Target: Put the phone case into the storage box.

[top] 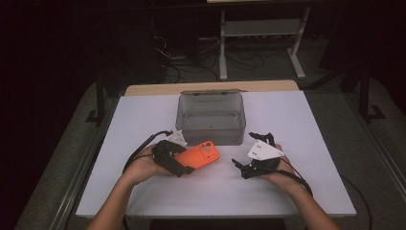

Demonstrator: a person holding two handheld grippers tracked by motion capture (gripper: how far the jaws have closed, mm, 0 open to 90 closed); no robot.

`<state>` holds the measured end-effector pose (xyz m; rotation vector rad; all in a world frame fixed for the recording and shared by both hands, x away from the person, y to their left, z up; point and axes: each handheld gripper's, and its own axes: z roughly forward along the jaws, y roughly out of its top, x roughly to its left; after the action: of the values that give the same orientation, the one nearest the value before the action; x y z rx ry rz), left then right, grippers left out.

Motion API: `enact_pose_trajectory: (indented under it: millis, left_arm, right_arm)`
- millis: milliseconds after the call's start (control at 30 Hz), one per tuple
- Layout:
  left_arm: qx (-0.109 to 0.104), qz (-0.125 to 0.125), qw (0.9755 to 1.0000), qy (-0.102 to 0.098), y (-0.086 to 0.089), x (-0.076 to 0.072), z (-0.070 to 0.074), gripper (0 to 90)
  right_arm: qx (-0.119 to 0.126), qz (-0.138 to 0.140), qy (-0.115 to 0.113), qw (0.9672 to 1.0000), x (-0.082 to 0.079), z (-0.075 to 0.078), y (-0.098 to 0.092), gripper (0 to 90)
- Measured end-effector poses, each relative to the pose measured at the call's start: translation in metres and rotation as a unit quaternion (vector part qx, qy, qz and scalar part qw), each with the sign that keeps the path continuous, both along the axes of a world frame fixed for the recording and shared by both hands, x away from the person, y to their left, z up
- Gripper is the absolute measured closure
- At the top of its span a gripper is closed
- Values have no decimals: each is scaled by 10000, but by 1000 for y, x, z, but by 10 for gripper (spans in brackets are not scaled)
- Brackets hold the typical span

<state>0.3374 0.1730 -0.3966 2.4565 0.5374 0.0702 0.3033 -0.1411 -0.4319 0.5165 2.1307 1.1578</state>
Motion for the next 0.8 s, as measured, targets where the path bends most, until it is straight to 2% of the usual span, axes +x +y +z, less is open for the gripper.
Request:
enact_pose_trajectory:
  millis: [133, 367, 567, 800]
  left_arm:
    - [-4, -5, 10000, -1, 0, 0, 0, 165]
    - [-4, 5, 10000, -5, -1, 0, 0, 165]
    - [9, 9, 10000, -5, -1, 0, 0, 165]
    - [4, 23, 10000, -1, -2, 0, 0, 165]
  right_arm:
    - [-94, -8, -69, 9999, -1, 0, 1, 0]
    - [-421, 14, -307, 9986, -3, -2, 3, 0]
    - [-690, 41, -485, 9964, -5, -4, 6, 0]
    - [-984, 83, -731, 9924, -7, -5, 9, 0]
